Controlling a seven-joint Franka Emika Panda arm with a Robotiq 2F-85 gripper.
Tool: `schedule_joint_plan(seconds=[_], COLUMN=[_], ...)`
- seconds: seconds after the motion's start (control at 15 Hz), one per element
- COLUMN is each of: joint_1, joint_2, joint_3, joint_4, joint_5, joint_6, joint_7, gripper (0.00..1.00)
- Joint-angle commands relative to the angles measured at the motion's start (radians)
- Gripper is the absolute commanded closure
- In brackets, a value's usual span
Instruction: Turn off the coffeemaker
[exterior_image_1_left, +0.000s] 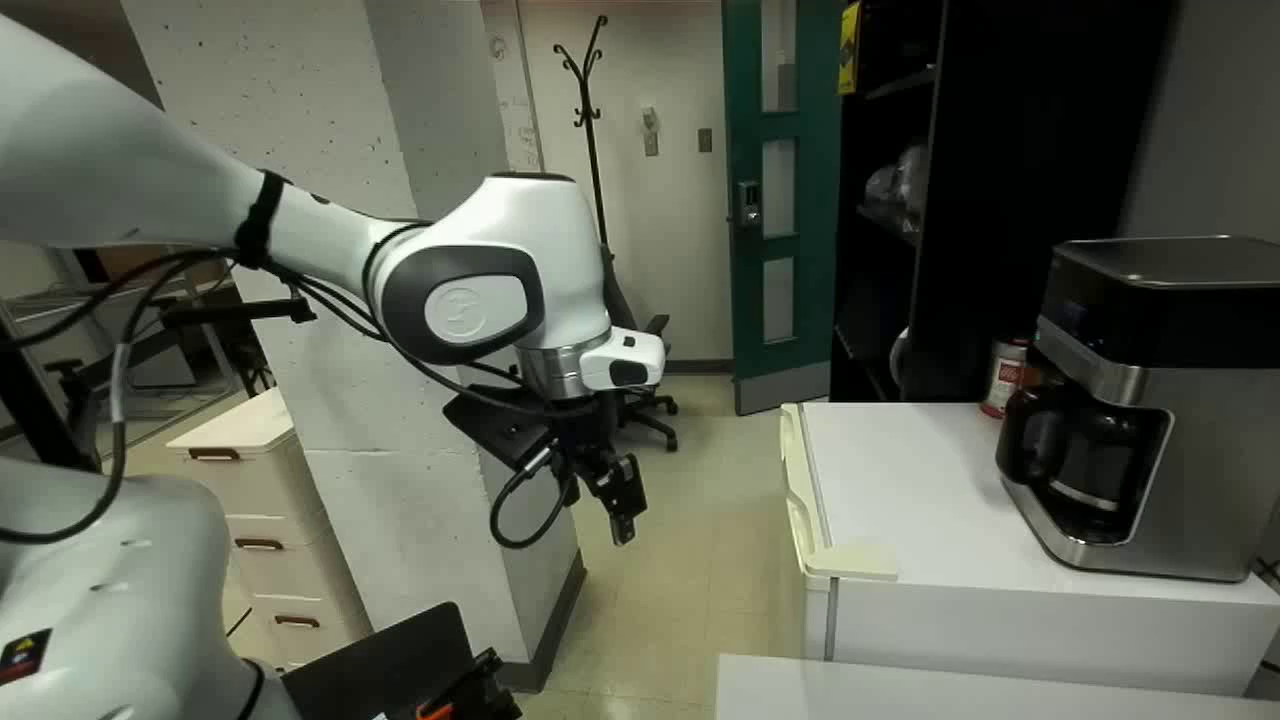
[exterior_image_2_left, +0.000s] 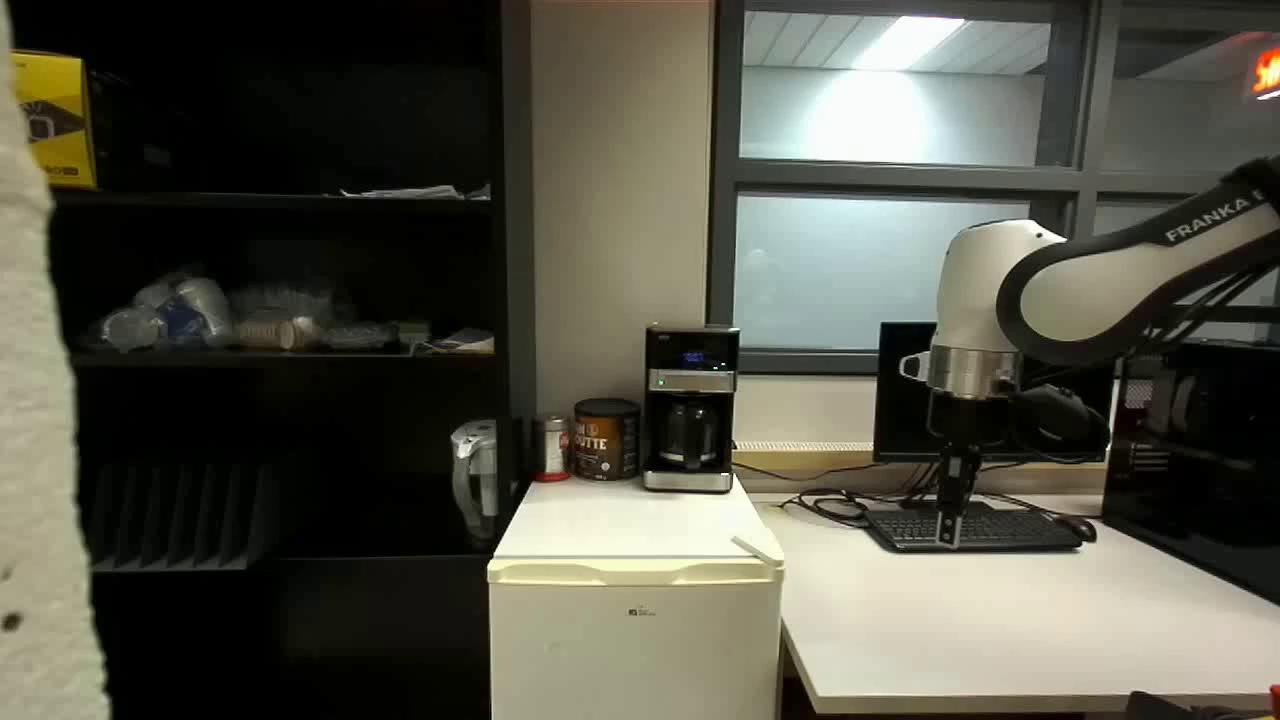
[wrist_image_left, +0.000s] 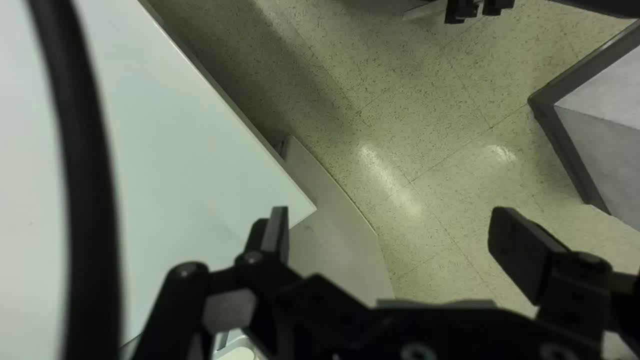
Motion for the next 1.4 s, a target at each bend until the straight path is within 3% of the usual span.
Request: schedule_joint_plan(seconds=[0.0, 0.53, 1.33], joint_1=[0.002, 0.001, -0.065], joint_2=[0.000, 0.009, 0.267], joint_3=[-0.001, 0.002, 0.062], joint_4=[0.001, 0.004, 0.158], joint_5=[-0.001, -0.004, -0.189], joint_6=[-0.002, 0.008, 0.324], joint_7=[0.001, 0.005, 0.088], gripper=[0.00, 0.00, 0.00])
